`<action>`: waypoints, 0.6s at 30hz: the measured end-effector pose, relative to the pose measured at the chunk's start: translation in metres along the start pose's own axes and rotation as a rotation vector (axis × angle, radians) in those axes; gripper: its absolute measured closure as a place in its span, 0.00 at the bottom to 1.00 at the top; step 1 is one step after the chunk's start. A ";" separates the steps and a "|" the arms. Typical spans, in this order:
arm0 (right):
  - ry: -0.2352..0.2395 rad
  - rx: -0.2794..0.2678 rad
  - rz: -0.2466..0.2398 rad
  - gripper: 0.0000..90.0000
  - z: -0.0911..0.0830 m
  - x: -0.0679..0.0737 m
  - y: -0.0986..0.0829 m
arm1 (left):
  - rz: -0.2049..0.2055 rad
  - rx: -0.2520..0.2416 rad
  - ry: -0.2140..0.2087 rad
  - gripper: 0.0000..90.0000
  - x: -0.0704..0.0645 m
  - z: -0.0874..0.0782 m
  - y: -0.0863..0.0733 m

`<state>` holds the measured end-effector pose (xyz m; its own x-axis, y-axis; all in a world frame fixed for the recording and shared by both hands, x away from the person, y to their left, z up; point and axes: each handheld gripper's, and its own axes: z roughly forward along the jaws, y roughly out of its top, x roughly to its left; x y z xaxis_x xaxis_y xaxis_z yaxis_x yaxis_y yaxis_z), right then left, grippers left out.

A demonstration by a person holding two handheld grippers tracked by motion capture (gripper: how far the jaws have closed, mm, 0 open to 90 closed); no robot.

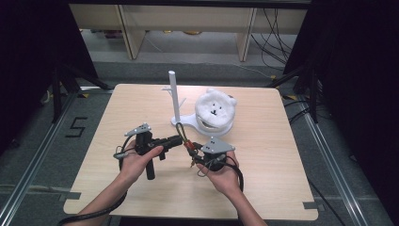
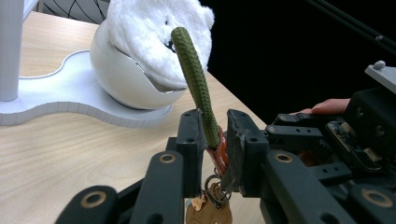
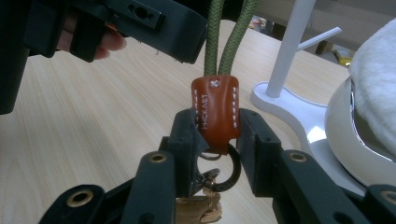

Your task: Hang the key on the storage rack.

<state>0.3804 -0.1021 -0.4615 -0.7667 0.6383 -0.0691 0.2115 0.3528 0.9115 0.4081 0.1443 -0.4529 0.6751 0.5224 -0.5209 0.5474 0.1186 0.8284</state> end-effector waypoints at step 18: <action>0.006 -0.026 -0.003 0.75 0.001 0.003 0.003 | 0.040 -0.020 -0.002 0.93 -0.003 -0.002 0.004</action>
<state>0.3796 -0.0987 -0.4599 -0.7709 0.6332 -0.0697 0.1936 0.3372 0.9213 0.4073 0.1445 -0.4479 0.6969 0.5255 -0.4880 0.5103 0.1146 0.8523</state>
